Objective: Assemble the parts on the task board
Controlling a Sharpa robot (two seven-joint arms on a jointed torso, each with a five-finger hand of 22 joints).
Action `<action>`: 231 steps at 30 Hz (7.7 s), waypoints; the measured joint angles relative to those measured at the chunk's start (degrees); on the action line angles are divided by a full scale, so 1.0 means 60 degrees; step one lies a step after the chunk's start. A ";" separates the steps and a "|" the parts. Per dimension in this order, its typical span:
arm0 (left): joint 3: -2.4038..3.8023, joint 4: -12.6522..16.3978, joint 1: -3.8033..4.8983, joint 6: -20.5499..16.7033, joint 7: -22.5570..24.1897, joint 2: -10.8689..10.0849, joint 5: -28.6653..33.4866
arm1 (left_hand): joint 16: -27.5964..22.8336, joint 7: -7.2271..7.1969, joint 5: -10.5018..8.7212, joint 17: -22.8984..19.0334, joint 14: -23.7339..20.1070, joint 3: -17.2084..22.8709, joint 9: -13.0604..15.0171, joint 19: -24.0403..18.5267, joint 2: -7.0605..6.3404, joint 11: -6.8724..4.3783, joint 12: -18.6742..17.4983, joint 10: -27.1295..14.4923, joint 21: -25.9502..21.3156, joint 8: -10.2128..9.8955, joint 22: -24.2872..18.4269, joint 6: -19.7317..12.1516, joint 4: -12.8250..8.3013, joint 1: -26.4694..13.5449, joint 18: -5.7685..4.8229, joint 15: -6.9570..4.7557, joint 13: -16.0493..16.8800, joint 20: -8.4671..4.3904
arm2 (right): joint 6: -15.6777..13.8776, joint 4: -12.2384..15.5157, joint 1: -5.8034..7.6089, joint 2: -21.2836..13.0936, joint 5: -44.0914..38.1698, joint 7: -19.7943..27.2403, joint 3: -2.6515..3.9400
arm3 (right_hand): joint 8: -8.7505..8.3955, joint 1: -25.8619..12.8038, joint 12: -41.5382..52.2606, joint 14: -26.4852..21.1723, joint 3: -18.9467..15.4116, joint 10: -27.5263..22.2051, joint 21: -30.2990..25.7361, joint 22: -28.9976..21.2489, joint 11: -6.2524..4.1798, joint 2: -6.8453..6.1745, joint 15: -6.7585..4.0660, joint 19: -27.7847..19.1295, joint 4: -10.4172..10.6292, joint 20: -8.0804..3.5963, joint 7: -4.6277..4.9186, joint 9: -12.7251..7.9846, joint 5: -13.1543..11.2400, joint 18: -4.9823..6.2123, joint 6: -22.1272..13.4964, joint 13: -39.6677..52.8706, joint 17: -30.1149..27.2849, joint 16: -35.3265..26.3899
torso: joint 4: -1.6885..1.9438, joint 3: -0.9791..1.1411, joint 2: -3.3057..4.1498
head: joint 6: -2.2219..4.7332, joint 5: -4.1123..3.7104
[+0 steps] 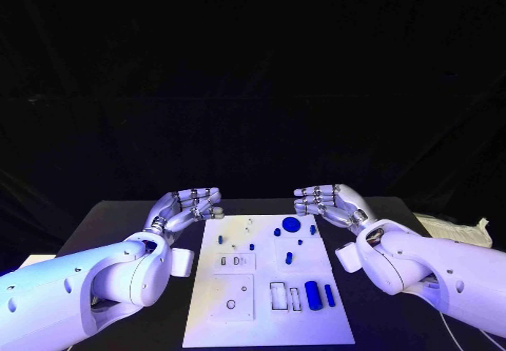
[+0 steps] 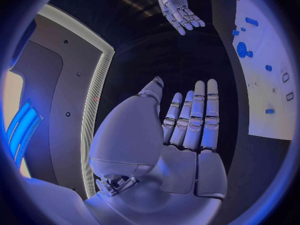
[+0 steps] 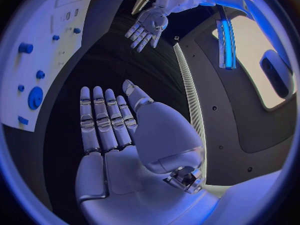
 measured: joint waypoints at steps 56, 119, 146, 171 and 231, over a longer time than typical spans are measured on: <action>0.0046 0.1747 0.0653 0.1513 -0.0721 -0.0773 0.0682 | 0.0860 -0.0319 -0.0004 0.1678 0.2160 0.0139 -0.0087 0.1537 -0.0068 -0.0584 -0.0301 0.1896 0.1567 -0.0173 0.0879 0.1179 -0.0434 0.0009 -0.0006 -0.0756 0.0027 -0.0832 | 0.3314 -0.1367 0.1362 0.1391 -1.1578 -0.4582 0.0265 | -0.0373 -0.0855 -0.0453 0.4511 0.2404 0.1766 0.9831 0.8609 -0.1065 -0.1659 -0.1512 0.4494 0.0803 -0.1666 -0.0736 -0.0031 -0.0506 -0.0527 0.1562 0.0006 0.5594 0.7426 | 0.0448 -0.0249 0.2061 | 0.0485 -0.0428; 0.0045 0.1715 0.0656 0.1552 -0.0877 -0.0761 0.0694 | 0.0858 -0.0284 -0.0060 0.1979 0.2121 0.0112 -0.0092 0.1427 -0.0068 -0.0583 -0.0444 0.1894 0.1691 -0.0323 0.0993 0.1213 -0.0460 0.0010 -0.0009 -0.0718 0.0028 -0.0791 | 0.2203 -0.1669 0.1397 0.1972 -1.1717 -0.4875 0.0362 | -0.0252 -0.0629 -0.0453 0.4511 0.2929 0.2891 1.1017 1.0564 -0.1303 -0.1450 -0.1653 0.5317 0.2137 -0.1765 -0.0968 0.0072 -0.1140 -0.0823 0.2520 0.0072 0.7946 0.9979 | 0.0574 -0.0347 0.2470 | 0.0640 -0.0488; 0.0045 0.1700 0.0657 0.1581 -0.0894 -0.0719 0.0698 | 0.0858 -0.0284 -0.0060 0.2026 0.2019 0.0113 -0.0092 0.1331 -0.0029 -0.0582 -0.0491 0.1894 0.1691 -0.0374 0.1000 0.1213 -0.0460 -0.0029 -0.0010 -0.0686 0.0035 -0.0764 | 0.1723 -0.2635 0.1532 0.3104 -1.1745 -0.5537 0.0373 | -0.0320 -0.0696 -0.0453 0.4511 0.2914 0.2890 1.1056 1.0637 -0.1300 -0.1495 -0.1652 0.5316 0.2306 -0.1764 -0.0934 0.0072 -0.1214 -0.0822 0.2555 0.0070 0.8058 1.0104 | 0.0637 -0.0364 0.2532 | 0.0650 -0.0487; 0.0045 0.1751 0.0658 0.1602 -0.0932 -0.0701 0.0698 | 0.0857 -0.0284 -0.0060 0.2050 0.2019 0.0086 -0.0092 0.1331 -0.0029 -0.0582 -0.0491 0.1893 0.1691 -0.0374 0.1006 0.1212 -0.0487 -0.0028 -0.0010 -0.0686 0.0033 -0.0764 | 0.2146 -0.3317 0.1552 0.3747 -1.1878 -0.5777 0.0363 | -0.0335 -0.0747 -0.0453 0.4511 0.2909 0.2852 1.1055 1.0655 -0.1262 -0.1549 -0.1652 0.5315 0.2440 -0.1764 -0.0956 0.0073 -0.1280 -0.0822 0.2574 0.0059 0.8040 1.0143 | 0.0650 -0.0386 0.2557 | 0.0599 -0.0485; 0.0043 0.1563 0.0658 0.1684 -0.0984 -0.0733 0.0700 | 0.0819 -0.0285 -0.0059 0.2076 0.1985 0.0087 -0.0091 0.1264 -0.0029 -0.0582 -0.0529 0.1893 0.1727 -0.0374 0.1019 0.1212 -0.0486 -0.0028 -0.0011 -0.0719 0.0031 -0.0763 | 0.2263 -0.1517 0.1212 0.0812 -0.9414 -0.6527 0.0754 | -0.0298 -0.0052 1.2691 0.4511 -0.0591 0.4589 1.1981 1.1286 -0.1276 -0.2208 -0.1681 0.6425 0.4041 -0.1679 -0.0714 0.0010 0.0201 -0.1271 0.0930 1.1902 1.1862 1.3085 | 0.0308 -0.0211 0.2434 | 0.0614 -0.0407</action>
